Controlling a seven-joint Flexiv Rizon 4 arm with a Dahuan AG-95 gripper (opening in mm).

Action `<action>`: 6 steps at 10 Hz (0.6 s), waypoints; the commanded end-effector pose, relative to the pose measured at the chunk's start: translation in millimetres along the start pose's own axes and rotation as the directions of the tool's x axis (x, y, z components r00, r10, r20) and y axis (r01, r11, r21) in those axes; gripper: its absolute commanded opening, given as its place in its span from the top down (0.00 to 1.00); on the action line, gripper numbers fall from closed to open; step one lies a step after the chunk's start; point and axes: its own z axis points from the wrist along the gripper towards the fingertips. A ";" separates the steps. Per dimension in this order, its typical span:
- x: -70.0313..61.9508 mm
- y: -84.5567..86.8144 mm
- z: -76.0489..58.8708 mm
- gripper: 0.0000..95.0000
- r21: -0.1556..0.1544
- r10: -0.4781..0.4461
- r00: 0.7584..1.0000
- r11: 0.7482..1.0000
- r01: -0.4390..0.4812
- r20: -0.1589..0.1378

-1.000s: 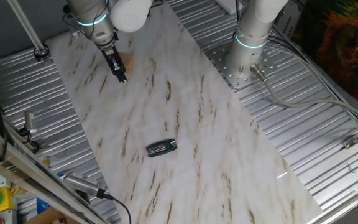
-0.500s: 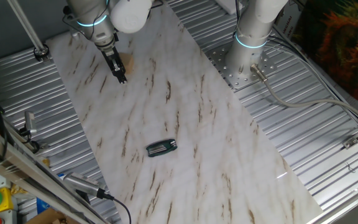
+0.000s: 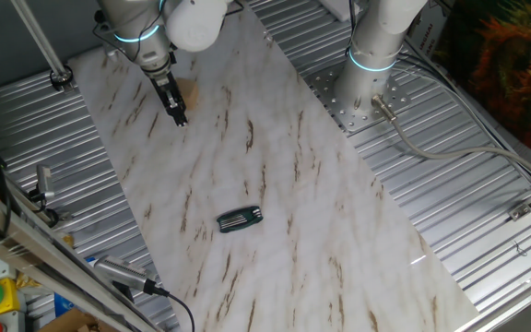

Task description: Approach and touch the side of the small block

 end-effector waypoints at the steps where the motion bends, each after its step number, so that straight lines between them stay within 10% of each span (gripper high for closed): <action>1: 0.3 -0.1 -0.4 0.20 0.000 0.001 1.000 1.000 -0.001 -0.001; 6: -13.0 8.4 -14.8 0.20 -0.006 0.002 1.000 1.000 -0.002 0.000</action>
